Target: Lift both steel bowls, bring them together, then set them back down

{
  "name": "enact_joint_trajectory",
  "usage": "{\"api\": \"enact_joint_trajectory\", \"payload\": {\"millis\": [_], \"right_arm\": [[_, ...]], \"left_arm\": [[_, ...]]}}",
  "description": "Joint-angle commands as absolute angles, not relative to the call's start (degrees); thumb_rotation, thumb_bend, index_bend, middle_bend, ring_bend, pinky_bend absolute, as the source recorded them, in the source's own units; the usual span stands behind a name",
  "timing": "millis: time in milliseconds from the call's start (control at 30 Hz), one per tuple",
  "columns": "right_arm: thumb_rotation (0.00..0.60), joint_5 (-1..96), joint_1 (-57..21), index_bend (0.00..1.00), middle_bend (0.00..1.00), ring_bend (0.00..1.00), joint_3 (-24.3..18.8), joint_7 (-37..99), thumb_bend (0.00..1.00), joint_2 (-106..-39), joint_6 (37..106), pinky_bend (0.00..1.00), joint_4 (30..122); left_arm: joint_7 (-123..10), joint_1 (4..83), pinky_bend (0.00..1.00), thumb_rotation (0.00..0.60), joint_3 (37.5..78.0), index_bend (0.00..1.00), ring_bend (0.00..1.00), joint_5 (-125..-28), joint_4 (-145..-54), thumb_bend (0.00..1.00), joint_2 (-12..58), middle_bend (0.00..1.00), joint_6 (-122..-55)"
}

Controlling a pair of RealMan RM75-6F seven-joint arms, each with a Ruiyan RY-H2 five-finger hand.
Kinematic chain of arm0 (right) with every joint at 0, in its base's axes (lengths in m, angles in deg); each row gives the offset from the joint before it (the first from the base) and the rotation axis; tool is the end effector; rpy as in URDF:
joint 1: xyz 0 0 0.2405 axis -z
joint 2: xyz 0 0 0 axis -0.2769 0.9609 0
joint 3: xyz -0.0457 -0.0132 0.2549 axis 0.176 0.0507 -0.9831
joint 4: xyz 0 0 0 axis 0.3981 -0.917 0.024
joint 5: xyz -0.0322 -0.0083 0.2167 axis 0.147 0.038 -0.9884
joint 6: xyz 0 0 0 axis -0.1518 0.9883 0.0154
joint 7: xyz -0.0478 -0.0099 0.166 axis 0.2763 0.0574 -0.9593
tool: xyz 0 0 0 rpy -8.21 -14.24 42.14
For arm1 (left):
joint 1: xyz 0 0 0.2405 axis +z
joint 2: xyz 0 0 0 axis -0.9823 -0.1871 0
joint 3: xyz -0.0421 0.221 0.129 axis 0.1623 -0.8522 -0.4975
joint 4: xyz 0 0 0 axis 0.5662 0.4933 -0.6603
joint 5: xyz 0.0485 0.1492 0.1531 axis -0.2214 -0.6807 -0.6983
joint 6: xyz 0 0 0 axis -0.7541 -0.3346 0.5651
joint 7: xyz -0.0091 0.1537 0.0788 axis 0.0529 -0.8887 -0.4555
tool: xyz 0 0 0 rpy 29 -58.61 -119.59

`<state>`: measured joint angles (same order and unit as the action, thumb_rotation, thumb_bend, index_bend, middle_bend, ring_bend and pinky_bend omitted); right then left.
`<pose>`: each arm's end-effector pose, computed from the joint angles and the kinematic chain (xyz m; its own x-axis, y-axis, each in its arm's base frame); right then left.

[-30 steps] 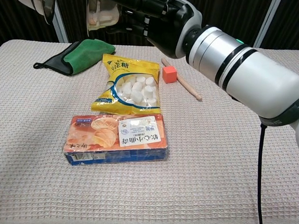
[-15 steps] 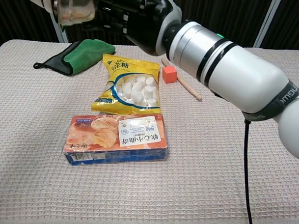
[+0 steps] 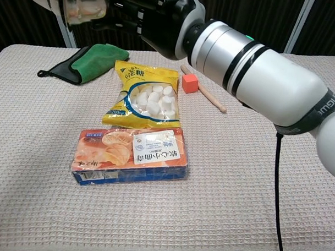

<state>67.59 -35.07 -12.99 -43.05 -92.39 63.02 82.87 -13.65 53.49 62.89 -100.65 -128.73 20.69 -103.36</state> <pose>0.0216 -0.3574 -0.0684 -0.7055 -0.6985 0.1197 -0.2682 0.1067 -0.9574 -0.1291 0.3088 0.0744 -0.6628 0.2674 0.6994 0.6297 -0.3063 0.7139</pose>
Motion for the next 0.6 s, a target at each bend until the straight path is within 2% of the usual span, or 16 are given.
{"api": "enact_joint_trajectory", "payload": {"millis": [33,133,333,433,600], "right_arm": [[0.6,67.28,-30.81,0.43,0.38,0.32,-10.18,-37.83,0.29,-88.29,65.98,0.44,83.05],[0.6,65.32,-25.48,0.43,0.38,0.32,-6.12,-20.56,0.29,-81.52,68.61,0.44,85.45],[0.6,53.67,-14.13,0.43,0.37,0.31,3.2,22.46,0.29,-67.69,76.04,0.44,101.05],[0.6,48.1,-10.67,0.43,0.35,0.31,6.44,34.16,0.3,-64.35,79.23,0.44,107.9],[0.6,42.91,-8.39,0.42,0.34,0.3,8.74,44.74,0.3,-62.95,81.48,0.44,112.61]], "left_arm": [[-13.75,55.8,0.51,0.6,62.35,0.41,0.34,-99.32,-127.06,0.09,18.47,0.41,-105.1],[-15.93,57.94,0.52,0.6,60.37,0.41,0.35,-98.17,-121.94,0.09,15.26,0.41,-104.62],[-28.25,57.12,0.52,0.6,51.9,0.39,0.35,-99.99,-109.05,0.09,6.63,0.41,-92.37],[-32.78,55.64,0.52,0.6,50.46,0.4,0.35,-99.74,-105.03,0.09,6.11,0.41,-87.57],[-39.09,53.12,0.52,0.6,50.38,0.4,0.35,-99.59,-100.33,0.09,8.3,0.41,-83.6]]}}
